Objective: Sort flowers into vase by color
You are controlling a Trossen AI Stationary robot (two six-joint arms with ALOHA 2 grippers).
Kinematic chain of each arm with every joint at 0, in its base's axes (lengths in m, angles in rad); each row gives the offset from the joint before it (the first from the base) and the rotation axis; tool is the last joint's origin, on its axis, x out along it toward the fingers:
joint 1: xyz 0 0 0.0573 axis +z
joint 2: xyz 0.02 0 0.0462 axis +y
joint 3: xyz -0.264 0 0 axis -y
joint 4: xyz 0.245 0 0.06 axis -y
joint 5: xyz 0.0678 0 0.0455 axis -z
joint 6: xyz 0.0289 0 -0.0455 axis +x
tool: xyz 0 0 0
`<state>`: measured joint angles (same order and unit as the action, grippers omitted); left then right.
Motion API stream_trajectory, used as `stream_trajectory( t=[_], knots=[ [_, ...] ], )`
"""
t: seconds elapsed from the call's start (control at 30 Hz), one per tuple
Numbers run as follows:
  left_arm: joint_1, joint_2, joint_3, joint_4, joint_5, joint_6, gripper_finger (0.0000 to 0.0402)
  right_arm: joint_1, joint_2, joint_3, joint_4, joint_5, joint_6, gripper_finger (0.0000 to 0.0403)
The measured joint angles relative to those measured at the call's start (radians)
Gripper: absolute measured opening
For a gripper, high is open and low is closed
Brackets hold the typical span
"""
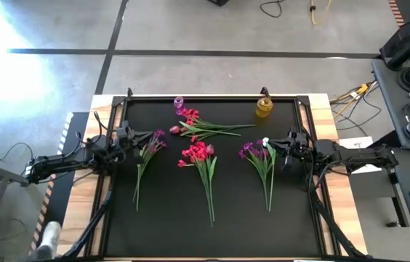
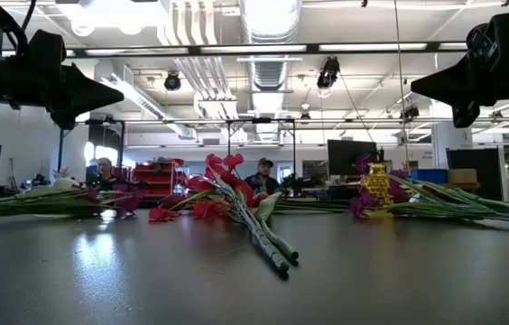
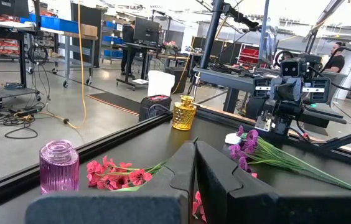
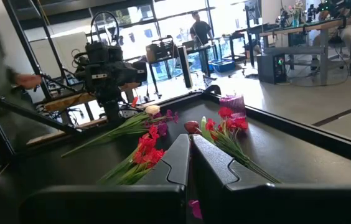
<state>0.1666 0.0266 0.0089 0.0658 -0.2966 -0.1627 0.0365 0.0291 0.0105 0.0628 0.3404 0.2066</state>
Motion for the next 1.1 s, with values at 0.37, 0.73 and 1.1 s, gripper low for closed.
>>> stream_trajectory(
  t=[0.37,0.73,1.1],
  knots=[
    [0.000,0.000,0.000,0.000,0.000,0.000,0.0000,-0.002,0.000,0.000,0.030,0.002,-0.152,0.0009],
    [0.000,0.000,0.000,0.000,0.000,0.000,0.0000,-0.002,0.000,0.000,0.072,0.000,-0.121,0.0009],
    [0.000,0.000,0.000,0.000,0.000,0.000,0.0000,-0.002,0.033,0.010,0.391,-0.092,-0.040,0.0011]
  ],
)
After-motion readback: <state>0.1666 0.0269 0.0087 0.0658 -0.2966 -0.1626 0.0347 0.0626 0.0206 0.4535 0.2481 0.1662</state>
